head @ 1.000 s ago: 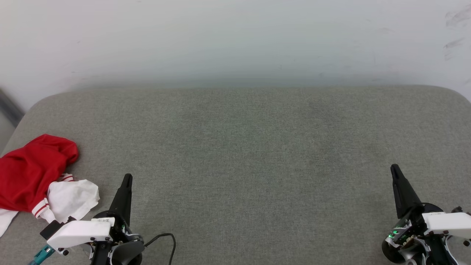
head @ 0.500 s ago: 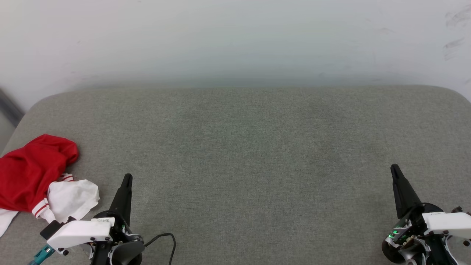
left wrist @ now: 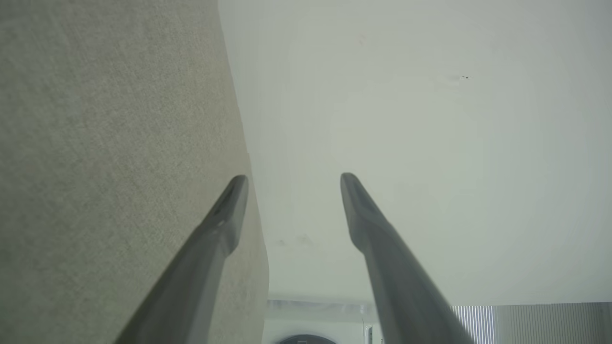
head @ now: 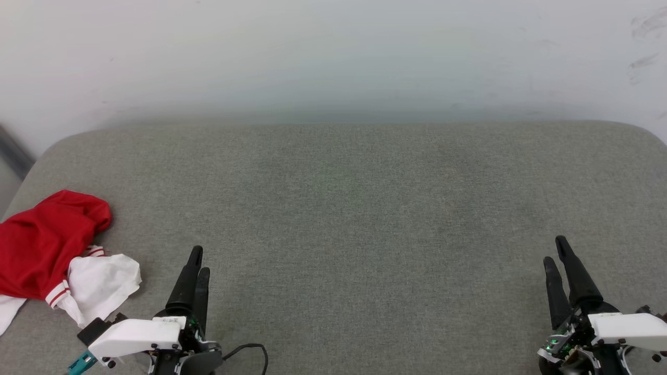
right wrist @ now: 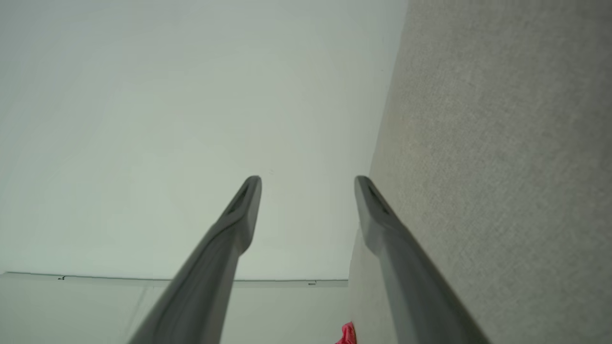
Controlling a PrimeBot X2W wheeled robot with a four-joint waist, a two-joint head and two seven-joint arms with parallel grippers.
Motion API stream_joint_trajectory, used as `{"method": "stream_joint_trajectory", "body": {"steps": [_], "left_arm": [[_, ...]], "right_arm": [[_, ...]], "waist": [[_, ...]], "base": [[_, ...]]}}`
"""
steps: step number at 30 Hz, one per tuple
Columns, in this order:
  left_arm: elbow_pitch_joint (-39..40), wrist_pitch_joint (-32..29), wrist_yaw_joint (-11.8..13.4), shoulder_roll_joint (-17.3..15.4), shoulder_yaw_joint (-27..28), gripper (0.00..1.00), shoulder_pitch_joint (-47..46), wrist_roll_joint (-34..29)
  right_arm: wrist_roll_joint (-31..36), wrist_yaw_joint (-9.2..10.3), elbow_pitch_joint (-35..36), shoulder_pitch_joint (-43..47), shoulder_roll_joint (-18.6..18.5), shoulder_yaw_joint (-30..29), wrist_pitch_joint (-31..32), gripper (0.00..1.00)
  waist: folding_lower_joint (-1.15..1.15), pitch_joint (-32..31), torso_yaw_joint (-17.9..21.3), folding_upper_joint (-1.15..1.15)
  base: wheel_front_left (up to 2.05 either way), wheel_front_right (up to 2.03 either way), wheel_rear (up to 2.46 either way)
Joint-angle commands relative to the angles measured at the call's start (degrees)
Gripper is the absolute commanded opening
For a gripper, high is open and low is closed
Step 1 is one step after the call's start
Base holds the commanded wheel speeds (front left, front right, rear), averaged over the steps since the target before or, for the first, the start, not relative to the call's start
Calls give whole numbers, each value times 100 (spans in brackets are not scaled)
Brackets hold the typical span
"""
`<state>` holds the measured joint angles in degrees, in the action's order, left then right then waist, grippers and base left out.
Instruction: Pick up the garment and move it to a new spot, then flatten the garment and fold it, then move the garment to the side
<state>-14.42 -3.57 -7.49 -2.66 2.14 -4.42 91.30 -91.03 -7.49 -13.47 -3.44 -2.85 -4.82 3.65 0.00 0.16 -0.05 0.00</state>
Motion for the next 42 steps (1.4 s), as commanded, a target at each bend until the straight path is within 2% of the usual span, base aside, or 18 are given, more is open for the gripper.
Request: {"method": "stream_joint_trajectory", "body": {"steps": [1, 9, 21, 33, 42], "left_arm": [[135, 52, 0, -17, -46, 100, -175, -70], [310, 259, 0, -18, -132, 100, -157, -810], [412, 538, 5, -20, -244, 100, -137, -2449], [447, 782, 215, -22, -456, 100, -193, -4041], [434, 951, 299, -23, -591, 100, -209, -4956]], "right_arm": [[90, -1, 147, -74, -35, 36, -54, 100], [790, -1, 318, -24, -73, 107, -266, 100], [2686, -1, 524, 17, -135, 236, -544, 100], [4327, -1, 529, 33, -130, 273, -774, 100], [5294, -1, 602, 51, -76, 269, -848, 100]], "waist": [[0, -1, -2, 0], [0, -5, -13, 0], [0, -9, -31, 0], [0, -21, -37, 0], [0, -36, -54, 0]], "base": [[0, 0, 0], [0, 0, 0], [0, 0, 0], [0, 0, 0], [0, 0, 0]]}}
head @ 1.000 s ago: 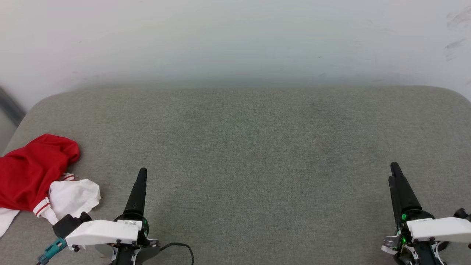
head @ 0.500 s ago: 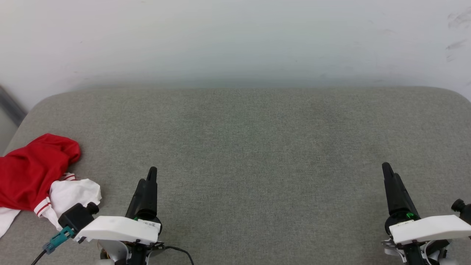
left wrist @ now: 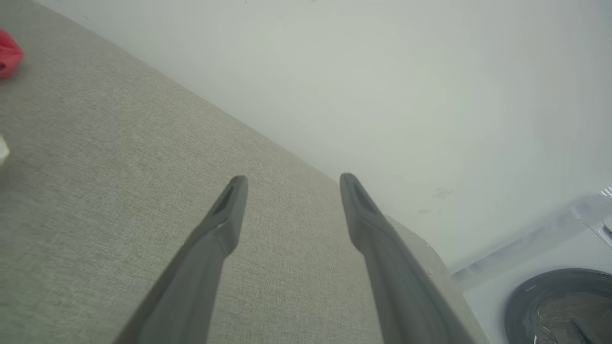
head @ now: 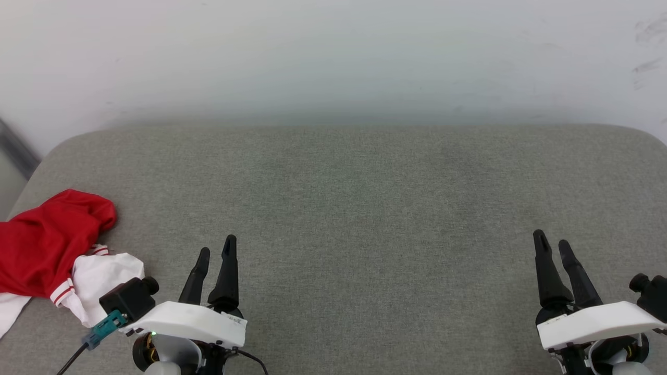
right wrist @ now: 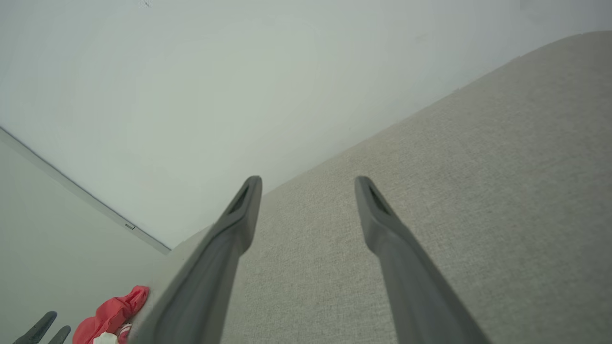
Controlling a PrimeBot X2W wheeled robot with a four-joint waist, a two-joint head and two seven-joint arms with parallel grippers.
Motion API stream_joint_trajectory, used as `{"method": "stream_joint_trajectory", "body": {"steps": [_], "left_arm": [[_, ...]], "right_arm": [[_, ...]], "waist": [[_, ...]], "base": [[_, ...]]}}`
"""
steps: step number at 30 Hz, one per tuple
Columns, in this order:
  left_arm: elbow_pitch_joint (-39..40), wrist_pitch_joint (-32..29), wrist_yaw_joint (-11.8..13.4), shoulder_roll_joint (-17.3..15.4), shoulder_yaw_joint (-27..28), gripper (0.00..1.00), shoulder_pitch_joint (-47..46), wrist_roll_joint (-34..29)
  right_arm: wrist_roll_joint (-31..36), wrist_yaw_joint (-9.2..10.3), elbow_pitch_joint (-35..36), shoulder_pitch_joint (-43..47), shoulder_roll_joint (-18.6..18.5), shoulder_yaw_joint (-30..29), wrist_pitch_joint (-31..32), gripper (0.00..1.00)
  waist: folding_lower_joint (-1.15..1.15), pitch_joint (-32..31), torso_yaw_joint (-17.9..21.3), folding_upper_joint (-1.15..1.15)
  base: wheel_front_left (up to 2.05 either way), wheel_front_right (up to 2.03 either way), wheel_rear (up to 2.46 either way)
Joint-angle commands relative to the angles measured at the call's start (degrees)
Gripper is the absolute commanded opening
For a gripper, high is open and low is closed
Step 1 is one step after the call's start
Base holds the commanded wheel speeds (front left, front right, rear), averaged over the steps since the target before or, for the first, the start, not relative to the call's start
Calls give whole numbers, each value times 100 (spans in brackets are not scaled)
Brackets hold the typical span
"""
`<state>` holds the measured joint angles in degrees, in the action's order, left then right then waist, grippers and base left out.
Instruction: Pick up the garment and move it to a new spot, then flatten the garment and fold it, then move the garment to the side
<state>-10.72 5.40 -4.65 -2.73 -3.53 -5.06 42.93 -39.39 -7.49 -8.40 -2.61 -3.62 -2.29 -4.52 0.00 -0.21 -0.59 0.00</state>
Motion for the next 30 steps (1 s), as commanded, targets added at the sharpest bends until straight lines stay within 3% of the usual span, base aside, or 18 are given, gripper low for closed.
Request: {"method": "stream_joint_trajectory", "body": {"steps": [1, 30], "left_arm": [[64, 69, 20, -17, -42, 100, -152, -200], [-110, 514, 270, -56, -385, 100, -221, -2259]], "right_arm": [[212, -1, 105, -30, 1, 20, -45, 100], [2308, -1, 214, 43, 45, -14, -156, 100]], "waist": [[0, -2, -3, 0], [0, -20, -21, 0]], "base": [[0, 0, 0], [0, 0, 0]]}}
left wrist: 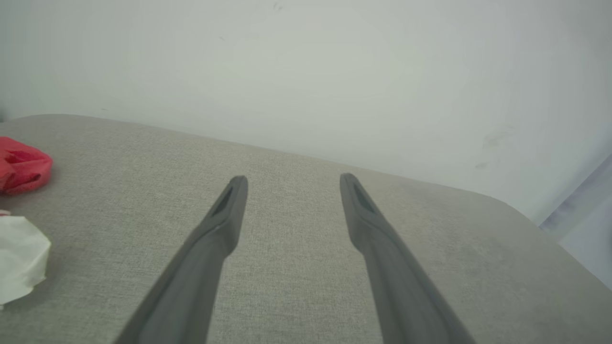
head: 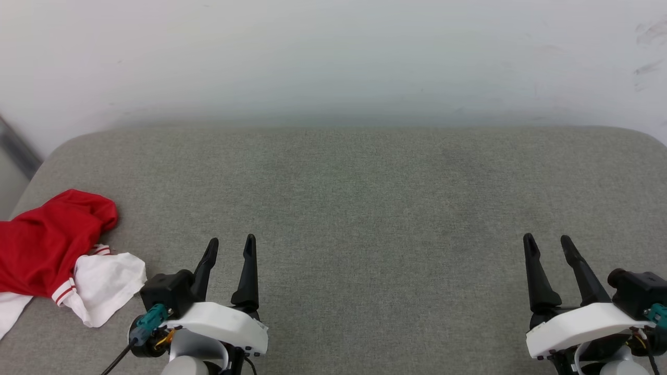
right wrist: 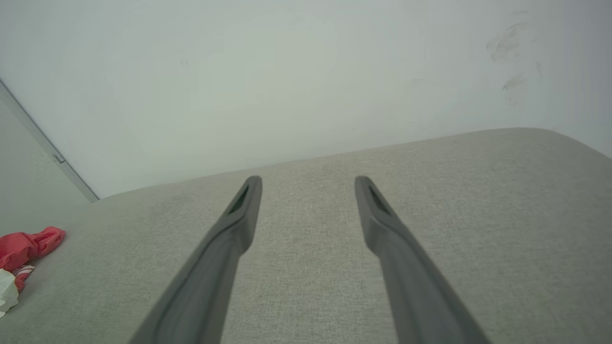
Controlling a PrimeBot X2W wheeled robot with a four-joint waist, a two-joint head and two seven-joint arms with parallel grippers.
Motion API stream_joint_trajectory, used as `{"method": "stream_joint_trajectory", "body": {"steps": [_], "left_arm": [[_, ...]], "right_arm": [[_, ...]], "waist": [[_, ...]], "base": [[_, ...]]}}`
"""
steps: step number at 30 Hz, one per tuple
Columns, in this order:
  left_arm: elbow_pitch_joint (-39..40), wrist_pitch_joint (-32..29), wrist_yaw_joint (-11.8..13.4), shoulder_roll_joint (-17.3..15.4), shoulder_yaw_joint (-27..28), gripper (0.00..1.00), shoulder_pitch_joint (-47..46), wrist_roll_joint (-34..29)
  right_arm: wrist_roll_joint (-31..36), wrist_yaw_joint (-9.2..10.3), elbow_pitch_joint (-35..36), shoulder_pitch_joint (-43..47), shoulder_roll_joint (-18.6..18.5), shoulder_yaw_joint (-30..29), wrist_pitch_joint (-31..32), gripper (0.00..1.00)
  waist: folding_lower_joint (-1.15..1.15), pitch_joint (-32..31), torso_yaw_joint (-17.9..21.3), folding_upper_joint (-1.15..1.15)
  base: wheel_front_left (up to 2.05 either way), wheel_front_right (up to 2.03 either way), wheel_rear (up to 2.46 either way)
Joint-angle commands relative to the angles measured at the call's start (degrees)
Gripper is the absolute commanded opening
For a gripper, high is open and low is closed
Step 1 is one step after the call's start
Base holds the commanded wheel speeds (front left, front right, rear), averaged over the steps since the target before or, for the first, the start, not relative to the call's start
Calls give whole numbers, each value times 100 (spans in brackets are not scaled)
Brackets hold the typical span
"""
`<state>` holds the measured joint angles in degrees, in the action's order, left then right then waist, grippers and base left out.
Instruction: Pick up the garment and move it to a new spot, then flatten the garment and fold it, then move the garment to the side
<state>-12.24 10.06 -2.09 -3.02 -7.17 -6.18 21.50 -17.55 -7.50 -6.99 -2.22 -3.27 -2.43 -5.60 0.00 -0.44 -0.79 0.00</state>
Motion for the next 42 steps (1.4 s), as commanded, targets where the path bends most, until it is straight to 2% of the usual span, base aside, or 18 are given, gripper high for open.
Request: {"method": "stream_joint_trajectory", "body": {"steps": [1, 25, 42], "left_arm": [[41, 59, 23, -31, -33, 100, -113, -172], [-192, 338, 196, -34, -133, 100, -131, -1224], [-338, 517, 250, -21, -183, 100, -133, -1835]], "right_arm": [[185, 1, 73, 11, 12, -1, -55, 100], [1218, 1, 50, 82, 42, 19, -174, 100], [1555, 2, -4, 160, 45, 23, -290, 100]], "waist": [[0, 5, 1, 0], [0, 25, -57, 0], [0, 24, -49, 0]], "base": [[0, 0, 0], [0, 0, 0], [0, 0, 0]]}}
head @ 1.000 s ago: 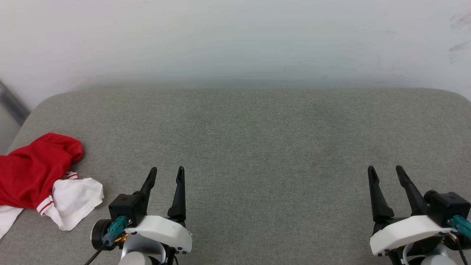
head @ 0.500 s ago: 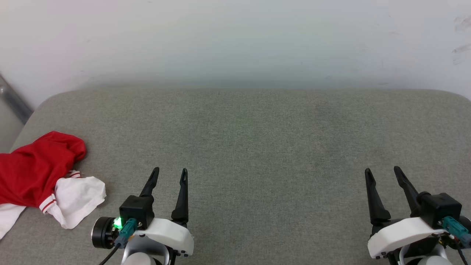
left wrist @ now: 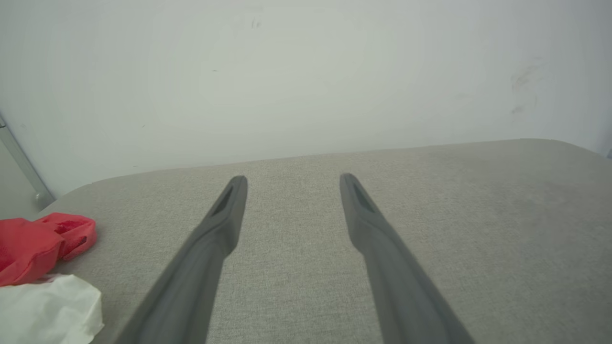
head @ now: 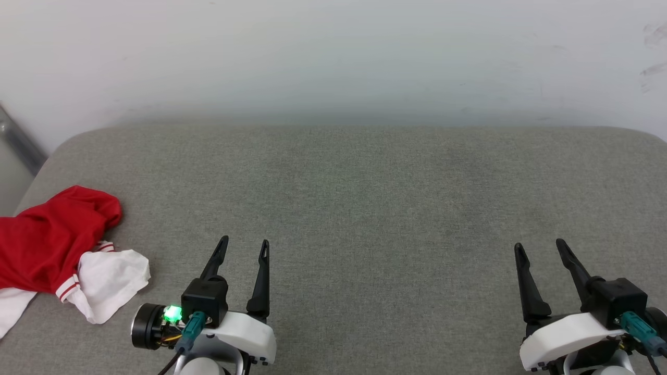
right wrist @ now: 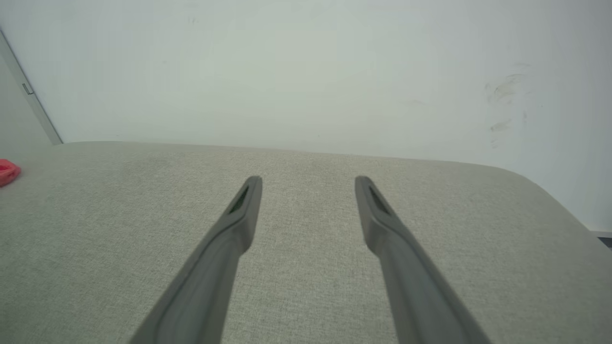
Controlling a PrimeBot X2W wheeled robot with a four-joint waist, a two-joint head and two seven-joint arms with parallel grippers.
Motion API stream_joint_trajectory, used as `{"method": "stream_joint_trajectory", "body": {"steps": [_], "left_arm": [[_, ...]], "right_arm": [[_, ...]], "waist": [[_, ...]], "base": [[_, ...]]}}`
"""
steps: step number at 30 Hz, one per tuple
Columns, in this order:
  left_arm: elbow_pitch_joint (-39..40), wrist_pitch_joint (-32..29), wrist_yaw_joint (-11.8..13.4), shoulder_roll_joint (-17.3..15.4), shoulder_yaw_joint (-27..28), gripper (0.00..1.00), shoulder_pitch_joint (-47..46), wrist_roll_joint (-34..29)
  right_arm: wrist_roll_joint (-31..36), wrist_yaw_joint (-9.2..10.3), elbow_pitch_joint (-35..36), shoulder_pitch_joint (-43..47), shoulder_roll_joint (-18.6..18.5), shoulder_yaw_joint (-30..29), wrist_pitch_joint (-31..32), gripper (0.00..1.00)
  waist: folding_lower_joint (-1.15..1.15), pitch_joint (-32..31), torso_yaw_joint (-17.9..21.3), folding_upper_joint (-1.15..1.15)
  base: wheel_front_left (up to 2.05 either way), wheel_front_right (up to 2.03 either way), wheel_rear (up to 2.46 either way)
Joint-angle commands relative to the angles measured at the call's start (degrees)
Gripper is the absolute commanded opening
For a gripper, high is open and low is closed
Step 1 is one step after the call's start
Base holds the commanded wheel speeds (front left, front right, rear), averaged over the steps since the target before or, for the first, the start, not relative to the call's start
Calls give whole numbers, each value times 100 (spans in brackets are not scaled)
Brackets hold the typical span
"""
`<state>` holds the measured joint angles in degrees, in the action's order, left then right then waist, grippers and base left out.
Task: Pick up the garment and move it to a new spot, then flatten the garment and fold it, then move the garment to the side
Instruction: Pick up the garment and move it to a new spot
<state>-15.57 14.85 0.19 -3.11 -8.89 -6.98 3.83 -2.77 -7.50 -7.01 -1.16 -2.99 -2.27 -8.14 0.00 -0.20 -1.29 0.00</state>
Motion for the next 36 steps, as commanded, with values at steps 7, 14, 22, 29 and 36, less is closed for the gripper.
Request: {"method": "stream_joint_trajectory", "body": {"steps": [7, 14, 22, 29, 36], "left_arm": [[-68, 37, 23, 0, 0, 100, -74, -23], [-143, 37, 37, 7, 48, 100, -90, 57], [-157, 37, 86, 8, 195, 100, -158, 135], [-68, 37, 206, -18, 533, 100, -72, 200], [-20, 37, 150, -23, 707, 100, -26, 244]], "right_arm": [[22, 2, -41, 40, 17, 9, -49, 100], [50, 2, 1, 52, 17, 22, -81, 100], [29, 2, 124, 40, 17, 172, -31, 100], [-15, 2, 131, 5, 16, 375, -23, 100], [-54, 2, 129, -70, 13, 501, -36, 100]], "waist": [[0, -9, -3, 0], [0, -20, -190, 0], [0, 12, -954, 0], [0, 16, -1672, 0], [0, 28, -2290, 0]], "base": [[0, 0, 0], [0, 0, 0], [0, 0, 0], [0, 0, 0], [0, 0, 0]]}}
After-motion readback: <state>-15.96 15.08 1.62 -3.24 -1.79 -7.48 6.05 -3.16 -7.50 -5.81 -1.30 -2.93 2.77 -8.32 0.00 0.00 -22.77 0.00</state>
